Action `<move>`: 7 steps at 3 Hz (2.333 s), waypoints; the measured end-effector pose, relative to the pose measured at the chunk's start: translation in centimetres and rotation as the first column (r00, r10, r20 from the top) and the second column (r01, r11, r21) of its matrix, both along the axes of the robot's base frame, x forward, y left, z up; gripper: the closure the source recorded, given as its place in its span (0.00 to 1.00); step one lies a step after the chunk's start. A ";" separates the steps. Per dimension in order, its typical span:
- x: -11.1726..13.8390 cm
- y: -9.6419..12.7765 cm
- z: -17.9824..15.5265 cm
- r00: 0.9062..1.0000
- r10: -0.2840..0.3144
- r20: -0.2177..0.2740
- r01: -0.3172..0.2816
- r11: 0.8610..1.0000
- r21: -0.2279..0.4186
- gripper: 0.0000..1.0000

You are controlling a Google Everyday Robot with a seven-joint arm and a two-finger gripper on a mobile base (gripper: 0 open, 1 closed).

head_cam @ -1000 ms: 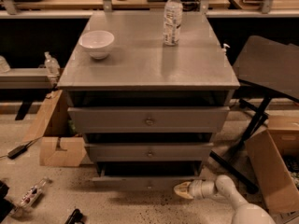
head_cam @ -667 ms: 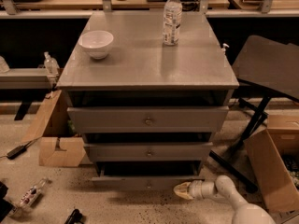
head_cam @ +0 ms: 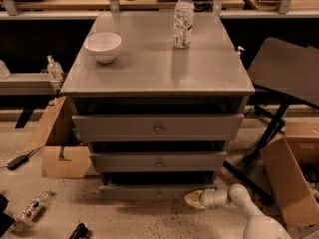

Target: Close bottom drawer

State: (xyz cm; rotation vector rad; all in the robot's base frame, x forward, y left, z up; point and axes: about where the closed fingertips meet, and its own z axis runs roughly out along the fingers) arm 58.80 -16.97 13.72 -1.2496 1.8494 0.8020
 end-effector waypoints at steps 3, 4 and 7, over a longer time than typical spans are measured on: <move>2.0 0.1 0.4 1.000 -0.019 0.018 0.019 1.000 -0.001 0.81; 1.9 0.4 0.2 1.000 -0.015 0.015 0.015 1.000 0.001 0.58; 1.6 1.2 -0.1 1.000 -0.006 0.008 0.006 1.000 0.007 0.00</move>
Offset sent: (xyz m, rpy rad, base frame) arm 0.2196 -0.0527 0.0330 -0.0470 -0.1866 -0.2344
